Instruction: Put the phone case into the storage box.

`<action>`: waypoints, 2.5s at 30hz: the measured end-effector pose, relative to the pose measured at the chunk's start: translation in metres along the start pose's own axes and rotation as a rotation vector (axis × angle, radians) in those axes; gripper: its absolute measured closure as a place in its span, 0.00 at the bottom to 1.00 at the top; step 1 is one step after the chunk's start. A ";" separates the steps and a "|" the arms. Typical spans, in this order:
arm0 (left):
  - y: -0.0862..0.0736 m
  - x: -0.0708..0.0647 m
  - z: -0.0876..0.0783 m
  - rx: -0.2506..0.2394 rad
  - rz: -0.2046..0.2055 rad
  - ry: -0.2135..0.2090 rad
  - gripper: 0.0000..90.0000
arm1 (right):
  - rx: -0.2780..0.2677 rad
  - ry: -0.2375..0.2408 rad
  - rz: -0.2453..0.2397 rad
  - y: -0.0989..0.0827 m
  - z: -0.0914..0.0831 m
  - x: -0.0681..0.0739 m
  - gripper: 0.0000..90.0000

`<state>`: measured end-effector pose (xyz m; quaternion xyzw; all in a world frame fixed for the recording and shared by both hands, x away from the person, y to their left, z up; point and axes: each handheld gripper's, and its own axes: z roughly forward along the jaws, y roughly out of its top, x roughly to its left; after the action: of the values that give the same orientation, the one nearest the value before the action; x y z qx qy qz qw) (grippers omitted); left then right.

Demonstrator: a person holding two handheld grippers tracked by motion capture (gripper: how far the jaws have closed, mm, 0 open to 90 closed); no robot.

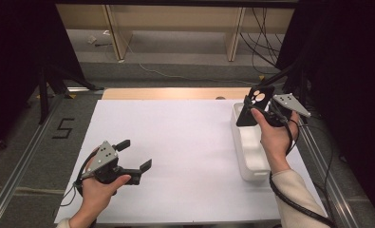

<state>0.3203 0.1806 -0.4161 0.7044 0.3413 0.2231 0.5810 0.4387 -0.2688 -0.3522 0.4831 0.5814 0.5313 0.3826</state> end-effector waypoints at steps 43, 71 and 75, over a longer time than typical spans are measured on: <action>0.000 -0.002 0.000 0.000 -0.001 -0.010 0.00 | 0.041 -0.023 0.004 0.000 0.026 -0.010 0.17; 0.000 -0.001 0.001 0.004 0.000 -0.011 0.00 | 0.069 -0.050 -0.018 0.002 0.036 -0.018 0.17; 0.000 -0.001 0.001 0.004 0.001 -0.011 0.00 | 0.076 -0.051 -0.019 0.002 0.038 -0.018 0.17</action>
<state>0.3200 0.1790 -0.4165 0.7069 0.3382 0.2189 0.5814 0.4802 -0.2771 -0.3568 0.5053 0.5958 0.4926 0.3835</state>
